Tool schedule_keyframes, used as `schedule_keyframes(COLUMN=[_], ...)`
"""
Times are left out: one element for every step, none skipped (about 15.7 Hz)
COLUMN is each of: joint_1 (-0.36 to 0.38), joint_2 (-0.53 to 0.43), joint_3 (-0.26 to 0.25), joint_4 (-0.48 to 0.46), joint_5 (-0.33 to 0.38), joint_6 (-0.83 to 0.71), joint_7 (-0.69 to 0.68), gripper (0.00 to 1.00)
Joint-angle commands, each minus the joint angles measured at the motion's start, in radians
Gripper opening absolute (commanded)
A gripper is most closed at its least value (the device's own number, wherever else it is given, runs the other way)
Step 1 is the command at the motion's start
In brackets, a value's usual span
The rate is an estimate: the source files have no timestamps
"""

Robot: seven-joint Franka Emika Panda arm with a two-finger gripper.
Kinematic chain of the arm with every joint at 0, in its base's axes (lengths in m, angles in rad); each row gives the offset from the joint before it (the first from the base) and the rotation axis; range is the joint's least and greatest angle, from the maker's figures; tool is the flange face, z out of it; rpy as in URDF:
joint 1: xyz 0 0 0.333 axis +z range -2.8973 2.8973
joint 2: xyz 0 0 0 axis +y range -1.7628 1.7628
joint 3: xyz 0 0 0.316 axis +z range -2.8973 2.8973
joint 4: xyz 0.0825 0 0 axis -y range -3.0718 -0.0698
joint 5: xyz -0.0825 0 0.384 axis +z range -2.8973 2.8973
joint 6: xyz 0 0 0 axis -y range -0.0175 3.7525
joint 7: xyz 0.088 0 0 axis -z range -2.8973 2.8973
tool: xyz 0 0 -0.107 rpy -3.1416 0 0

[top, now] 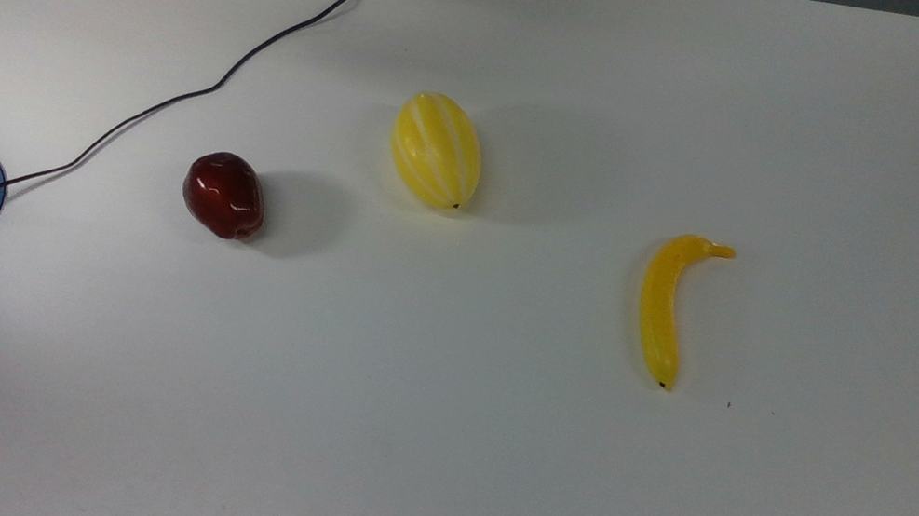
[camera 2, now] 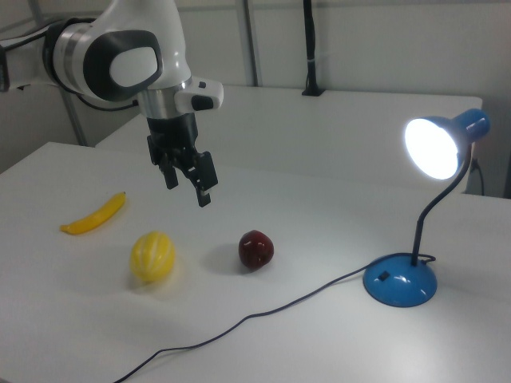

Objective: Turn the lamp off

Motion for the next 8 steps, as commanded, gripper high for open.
schedule_keyframes(joint_1=[-0.011, -0.012, -0.012, -0.012, -0.012, -0.012, -0.012, -0.015], joint_2=[-0.021, -0.022, -0.021, -0.021, -0.019, -0.018, -0.016, -0.015], joint_3=[0.012, 0.012, 0.012, 0.013, 0.013, 0.015, 0.015, 0.015], joint_4=[-0.005, -0.005, -0.005, -0.005, -0.005, -0.005, -0.005, -0.005], joint_5=[-0.003, -0.003, -0.001, 0.000, 0.000, 0.000, 0.006, 0.008], joint_6=[-0.038, -0.038, -0.038, -0.037, -0.037, -0.035, -0.032, -0.027], joint_7=[-0.026, -0.026, -0.026, -0.024, -0.024, -0.024, -0.024, -0.024], gripper=[1.00, 1.00, 1.00, 1.00, 1.00, 1.00, 1.00, 1.00])
